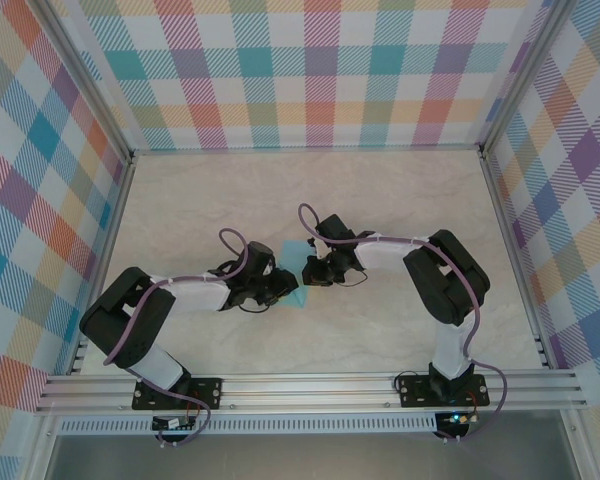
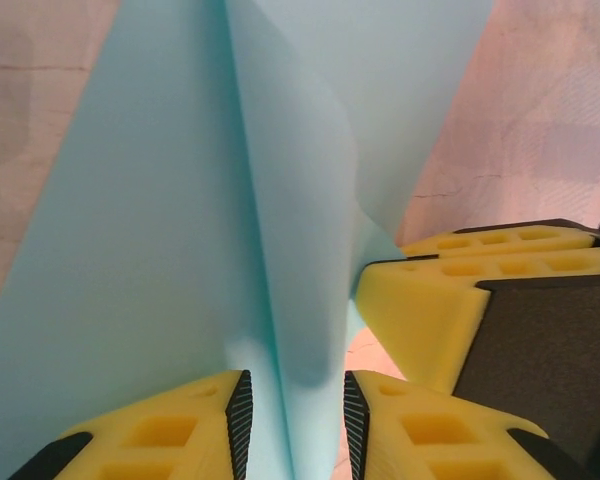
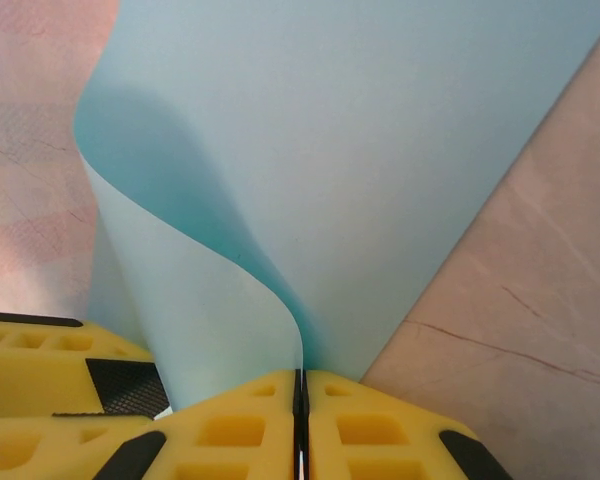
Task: Fold a paper plane with a square sheet of paper (pick it up from the middle)
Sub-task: Fold the triangle a second time at the center of the table.
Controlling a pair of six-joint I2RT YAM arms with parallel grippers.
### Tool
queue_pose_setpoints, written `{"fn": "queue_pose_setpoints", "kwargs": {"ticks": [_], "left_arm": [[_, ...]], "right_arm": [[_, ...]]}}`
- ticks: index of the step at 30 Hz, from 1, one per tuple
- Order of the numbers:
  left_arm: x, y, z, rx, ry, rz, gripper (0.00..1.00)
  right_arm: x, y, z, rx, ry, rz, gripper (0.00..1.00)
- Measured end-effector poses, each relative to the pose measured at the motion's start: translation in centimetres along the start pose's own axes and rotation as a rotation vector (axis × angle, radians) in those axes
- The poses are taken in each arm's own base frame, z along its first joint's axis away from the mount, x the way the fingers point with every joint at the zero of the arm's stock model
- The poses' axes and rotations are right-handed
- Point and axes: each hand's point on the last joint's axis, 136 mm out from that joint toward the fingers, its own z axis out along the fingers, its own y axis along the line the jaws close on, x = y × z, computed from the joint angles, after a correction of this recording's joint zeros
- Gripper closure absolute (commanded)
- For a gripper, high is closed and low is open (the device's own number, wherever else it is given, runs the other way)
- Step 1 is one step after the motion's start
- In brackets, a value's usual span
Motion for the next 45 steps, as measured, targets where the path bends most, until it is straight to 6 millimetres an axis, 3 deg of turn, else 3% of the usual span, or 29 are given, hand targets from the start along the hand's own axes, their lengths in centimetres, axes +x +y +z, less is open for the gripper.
{"fn": "queue_pose_setpoints", "kwargs": {"ticks": [31,40,45], "left_arm": [[0.2,0.9,0.0,-0.032,0.005,-0.008,0.72],[-0.2,-1.1,-0.2,0.035,-0.003,0.012,0.85],[-0.7,-2.3,-0.2,0.067,-0.011,0.022,0.85]], "right_arm": [[-0.5,0.1,0.2,0.01,0.003,-0.007,0.9],[-0.6,0.2,0.4,0.002,0.01,-0.018,0.9],[-0.6,0.2,0.4,0.002,0.011,-0.018,0.9]]}}
